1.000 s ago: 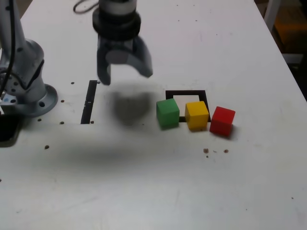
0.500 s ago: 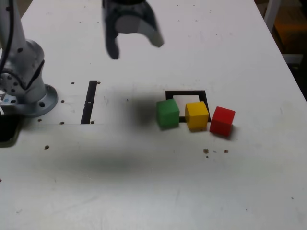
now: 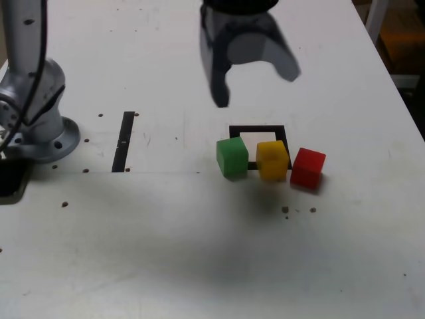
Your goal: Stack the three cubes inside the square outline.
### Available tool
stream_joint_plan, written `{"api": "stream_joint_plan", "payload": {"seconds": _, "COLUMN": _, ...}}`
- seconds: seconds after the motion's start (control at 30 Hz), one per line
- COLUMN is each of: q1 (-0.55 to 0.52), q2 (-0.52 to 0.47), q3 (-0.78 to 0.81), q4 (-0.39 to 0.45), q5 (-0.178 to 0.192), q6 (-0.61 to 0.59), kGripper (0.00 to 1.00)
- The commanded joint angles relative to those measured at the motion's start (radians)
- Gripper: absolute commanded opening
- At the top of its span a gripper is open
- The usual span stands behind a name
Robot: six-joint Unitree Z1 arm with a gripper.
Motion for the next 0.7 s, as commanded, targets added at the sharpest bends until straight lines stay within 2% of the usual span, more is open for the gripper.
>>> {"api": "stream_joint_plan", "payload": {"seconds": 0.0, "q1": -0.027, "q2": 0.028, "q3": -0.050, "q4": 0.002, "q5": -0.005, "q6": -0.030, "kGripper": 0.87}}
{"api": "stream_joint_plan", "payload": {"seconds": 0.3, "q1": -0.094, "q2": 0.101, "q3": -0.157, "q4": 0.003, "q5": -0.028, "q6": -0.098, "kGripper": 0.87}}
{"api": "stream_joint_plan", "payload": {"seconds": 0.57, "q1": -0.120, "q2": 0.168, "q3": -0.221, "q4": 0.006, "q5": -0.042, "q6": -0.086, "kGripper": 0.87}}
{"api": "stream_joint_plan", "payload": {"seconds": 0.67, "q1": -0.128, "q2": 0.193, "q3": -0.230, "q4": 0.008, "q5": -0.062, "q6": -0.090, "kGripper": 0.87}}
